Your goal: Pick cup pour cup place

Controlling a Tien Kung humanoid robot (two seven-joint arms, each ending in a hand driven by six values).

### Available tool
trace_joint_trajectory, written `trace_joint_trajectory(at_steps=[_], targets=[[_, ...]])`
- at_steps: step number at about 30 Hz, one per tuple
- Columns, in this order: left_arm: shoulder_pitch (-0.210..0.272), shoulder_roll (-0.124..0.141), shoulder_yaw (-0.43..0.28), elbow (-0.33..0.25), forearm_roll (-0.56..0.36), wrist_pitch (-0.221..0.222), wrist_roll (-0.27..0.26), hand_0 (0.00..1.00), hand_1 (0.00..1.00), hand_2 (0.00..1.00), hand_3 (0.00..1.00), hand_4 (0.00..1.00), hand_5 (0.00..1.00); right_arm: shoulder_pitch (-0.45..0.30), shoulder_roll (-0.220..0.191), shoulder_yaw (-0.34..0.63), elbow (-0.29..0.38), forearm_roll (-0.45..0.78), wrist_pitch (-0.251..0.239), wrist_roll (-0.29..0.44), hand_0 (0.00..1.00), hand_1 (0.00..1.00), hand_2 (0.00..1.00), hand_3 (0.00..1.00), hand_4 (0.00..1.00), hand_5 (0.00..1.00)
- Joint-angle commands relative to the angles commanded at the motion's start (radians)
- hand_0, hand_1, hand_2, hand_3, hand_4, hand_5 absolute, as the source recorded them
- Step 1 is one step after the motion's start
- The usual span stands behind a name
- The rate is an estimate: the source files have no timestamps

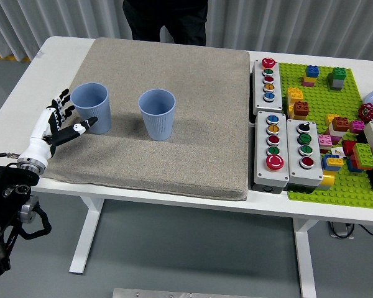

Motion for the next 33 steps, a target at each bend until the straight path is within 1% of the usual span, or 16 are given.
trace_joint_trajectory(at_steps=[11,24,33], targets=[[-0.017,-0.005,0.010,0.005,0.009,0.000,0.002,0.930,0.906,0.998,0.998,0.976,0.251,0.008,-0.001,-0.004,0.000,0.008,0.000,0.001,0.721,0.700,0.745,0.707,0.335,0.293],[-0.033,-0.001,0.036,0.013,0.012,-0.001,0.004,0.930,0.904,0.998,0.998,0.977,0.255,0.010,-0.001,0.000,0.000,0.004,0.000,0.000,0.721,0.700,0.745,0.708,0.334,0.294],[-0.047,-0.003,0.045,0.021,0.013,-0.001,0.004,0.929,0.905,0.998,0.998,0.978,0.260,0.015,-0.001,-0.002,0.000,0.010,-0.001,0.002,0.721,0.700,0.745,0.709,0.334,0.295]])
